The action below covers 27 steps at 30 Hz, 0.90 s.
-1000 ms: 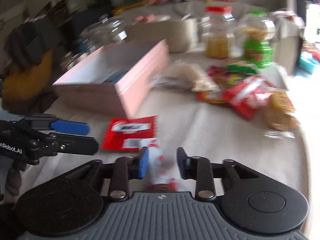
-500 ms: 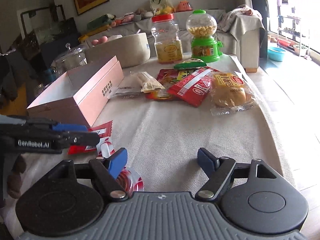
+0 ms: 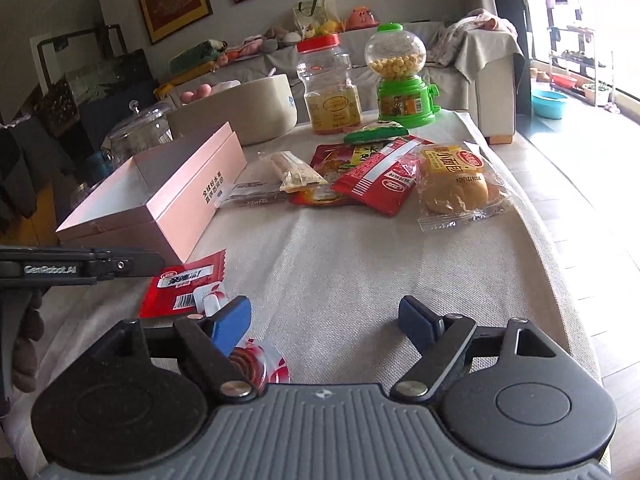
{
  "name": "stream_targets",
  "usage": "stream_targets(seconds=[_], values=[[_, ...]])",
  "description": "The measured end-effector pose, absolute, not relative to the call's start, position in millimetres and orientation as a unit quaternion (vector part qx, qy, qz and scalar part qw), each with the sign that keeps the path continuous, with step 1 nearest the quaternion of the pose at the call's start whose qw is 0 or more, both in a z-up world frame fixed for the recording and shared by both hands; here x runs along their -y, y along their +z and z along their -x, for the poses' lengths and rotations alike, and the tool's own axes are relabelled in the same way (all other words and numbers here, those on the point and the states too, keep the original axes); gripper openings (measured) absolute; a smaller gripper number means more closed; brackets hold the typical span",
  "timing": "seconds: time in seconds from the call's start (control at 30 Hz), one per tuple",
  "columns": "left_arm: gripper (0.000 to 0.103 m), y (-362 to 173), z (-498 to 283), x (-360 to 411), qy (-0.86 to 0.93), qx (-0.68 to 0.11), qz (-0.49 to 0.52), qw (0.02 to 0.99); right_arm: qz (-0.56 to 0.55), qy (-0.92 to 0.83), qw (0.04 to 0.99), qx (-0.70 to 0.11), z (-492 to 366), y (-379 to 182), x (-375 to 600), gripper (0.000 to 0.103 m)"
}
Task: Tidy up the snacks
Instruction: 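Grasp the small red snack packet with the left gripper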
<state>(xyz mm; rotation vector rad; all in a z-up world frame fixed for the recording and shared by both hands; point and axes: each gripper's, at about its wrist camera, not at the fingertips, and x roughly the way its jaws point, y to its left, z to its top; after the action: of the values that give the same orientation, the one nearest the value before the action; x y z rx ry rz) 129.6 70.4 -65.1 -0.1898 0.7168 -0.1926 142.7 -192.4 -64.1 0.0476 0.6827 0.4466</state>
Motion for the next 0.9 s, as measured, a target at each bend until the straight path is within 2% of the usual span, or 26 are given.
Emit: stream_targets(seconds=[0.13,0.33,0.57,0.63,0.67,0.7,0.77,0.9], values=[[0.039,-71,-134,-67,-0.133,-0.357,0.115,0.917,-0.027,0.218,0.917,-0.332,-143,-64,194,0.082],[0.039,-59,-113,-34,-0.233,-0.358,0.036,0.903,-0.027,0.218,0.917,-0.332,-143,-64,194,0.083],[0.039,-46,-101,-44,-0.209,-0.345,0.014,0.915,-0.004,0.27,0.907,-0.323,-128,-57,181,0.083],[0.039,-48,-106,-51,-0.197,-0.347,0.028,0.917,0.017,0.298,0.897,-0.327,-120,-55,169,0.071],[0.039,-49,-109,-52,-0.192,-0.347,0.034,0.917,0.03,0.311,0.891,-0.329,-116,-55,164,0.056],[0.039,-49,-111,-53,-0.188,-0.348,0.039,0.917,0.047,0.32,0.886,-0.331,-112,-55,158,0.049],[0.039,-50,-115,-51,-0.19,-0.349,0.046,0.916,0.084,0.316,0.886,-0.33,-107,-57,151,0.044],[0.039,-53,-119,-39,-0.203,-0.353,0.036,0.913,0.055,0.277,0.901,-0.331,-114,-56,170,0.043]])
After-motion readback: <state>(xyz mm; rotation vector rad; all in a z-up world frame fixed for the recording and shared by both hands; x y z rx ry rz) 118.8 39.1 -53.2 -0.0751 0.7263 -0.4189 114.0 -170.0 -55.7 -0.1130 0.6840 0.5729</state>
